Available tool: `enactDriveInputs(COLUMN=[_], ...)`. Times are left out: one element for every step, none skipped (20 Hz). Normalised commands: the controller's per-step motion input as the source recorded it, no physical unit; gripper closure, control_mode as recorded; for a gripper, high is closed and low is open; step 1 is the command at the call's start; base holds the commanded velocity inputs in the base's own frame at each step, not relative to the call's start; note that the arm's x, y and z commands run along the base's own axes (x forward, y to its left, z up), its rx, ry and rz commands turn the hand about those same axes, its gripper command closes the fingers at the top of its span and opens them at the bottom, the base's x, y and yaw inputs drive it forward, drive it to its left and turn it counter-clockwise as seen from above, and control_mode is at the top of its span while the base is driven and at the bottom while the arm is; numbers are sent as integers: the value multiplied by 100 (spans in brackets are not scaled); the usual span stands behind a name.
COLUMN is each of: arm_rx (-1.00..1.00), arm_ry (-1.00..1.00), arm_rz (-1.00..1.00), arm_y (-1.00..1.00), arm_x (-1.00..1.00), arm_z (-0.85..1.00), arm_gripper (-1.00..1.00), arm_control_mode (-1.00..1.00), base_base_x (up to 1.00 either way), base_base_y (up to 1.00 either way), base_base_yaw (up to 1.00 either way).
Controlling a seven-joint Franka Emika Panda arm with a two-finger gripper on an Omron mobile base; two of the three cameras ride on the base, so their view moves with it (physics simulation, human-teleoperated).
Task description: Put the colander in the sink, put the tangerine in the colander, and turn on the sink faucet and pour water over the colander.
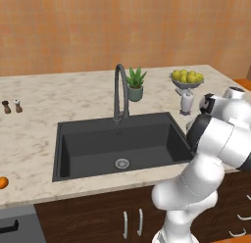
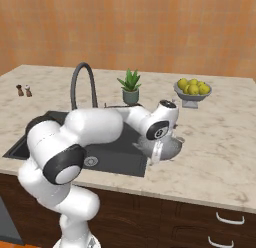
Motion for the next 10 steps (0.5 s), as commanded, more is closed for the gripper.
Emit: enactDriveInputs(arm_rx=[0, 0, 0, 0, 0, 2, 7, 9, 15, 17], arm_ry=[0, 0, -1, -3, -6, -4, -4, -6, -9, -9], arm_rz=[68, 65, 61, 58, 56, 52, 49, 47, 47, 46], arm_y=[71, 80, 83, 79, 78, 71, 66, 67, 58, 54], arm_x=[-38, -33, -17, 0, 1, 20, 30, 32, 40, 48], arm_z=[15, 7, 0, 0, 0, 0, 0, -3, -3, -2], arm_gripper=[100, 100, 100, 100, 100, 100, 100, 100, 100, 100], arm_control_mode=[-100, -100, -100, -100, -100, -100, -100, -100, -100, -100], base_base_x=[0, 0, 0, 0, 0, 0, 0, 0, 0, 0], base_base_y=[0, 0, 0, 0, 0, 0, 0, 0, 0, 0], base_base_yaw=[0, 0, 0, 0, 0, 0, 0, 0, 0, 0])
